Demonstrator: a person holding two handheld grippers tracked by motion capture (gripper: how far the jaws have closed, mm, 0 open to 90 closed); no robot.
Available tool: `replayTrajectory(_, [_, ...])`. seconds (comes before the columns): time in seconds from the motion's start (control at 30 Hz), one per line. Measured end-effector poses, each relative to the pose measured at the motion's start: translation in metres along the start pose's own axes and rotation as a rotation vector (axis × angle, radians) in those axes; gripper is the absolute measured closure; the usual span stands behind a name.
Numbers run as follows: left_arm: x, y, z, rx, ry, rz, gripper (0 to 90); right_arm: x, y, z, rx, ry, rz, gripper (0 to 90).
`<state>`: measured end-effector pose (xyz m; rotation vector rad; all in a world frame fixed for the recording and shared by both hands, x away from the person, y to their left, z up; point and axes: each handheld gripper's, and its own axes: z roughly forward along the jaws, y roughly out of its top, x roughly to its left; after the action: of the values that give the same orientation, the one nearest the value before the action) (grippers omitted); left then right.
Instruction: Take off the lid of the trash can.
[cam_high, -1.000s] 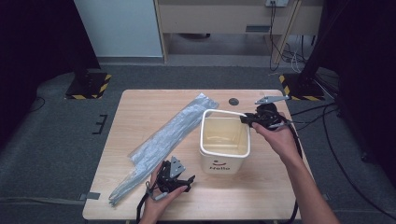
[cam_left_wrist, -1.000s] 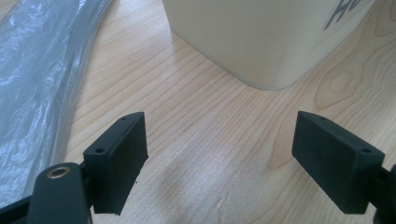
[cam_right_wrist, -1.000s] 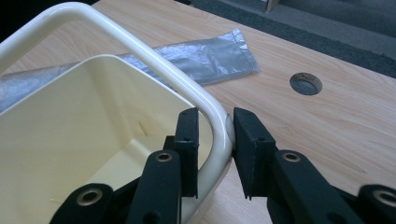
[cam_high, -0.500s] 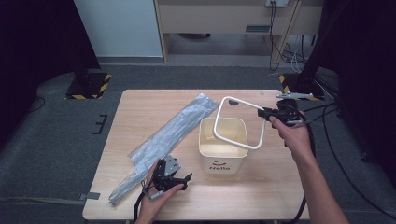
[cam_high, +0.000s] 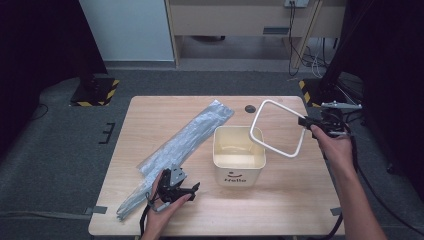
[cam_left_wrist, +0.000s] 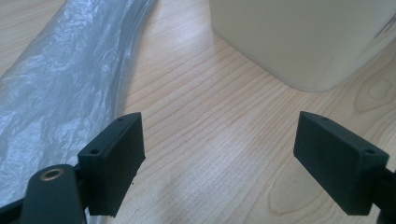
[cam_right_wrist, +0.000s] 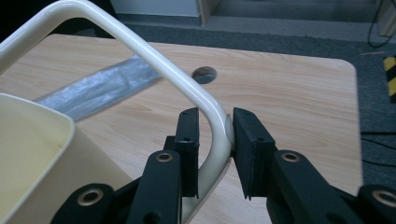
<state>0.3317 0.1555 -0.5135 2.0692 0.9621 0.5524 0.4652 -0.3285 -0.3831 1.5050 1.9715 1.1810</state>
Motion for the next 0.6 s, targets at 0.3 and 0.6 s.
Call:
replayTrajectory(0.3, [0.003, -0.002, 0.0, 0.004, 0.015, -0.006, 15.8, -0.028, -0.015, -0.004, -0.005, -0.042, 0.044, 72.6])
replayTrajectory(0.6, [0.005, -0.003, -0.001, 0.004, 0.022, -0.011, 15.8, -0.043, -0.02, -0.002, 0.009, -0.109, 0.063, 72.7])
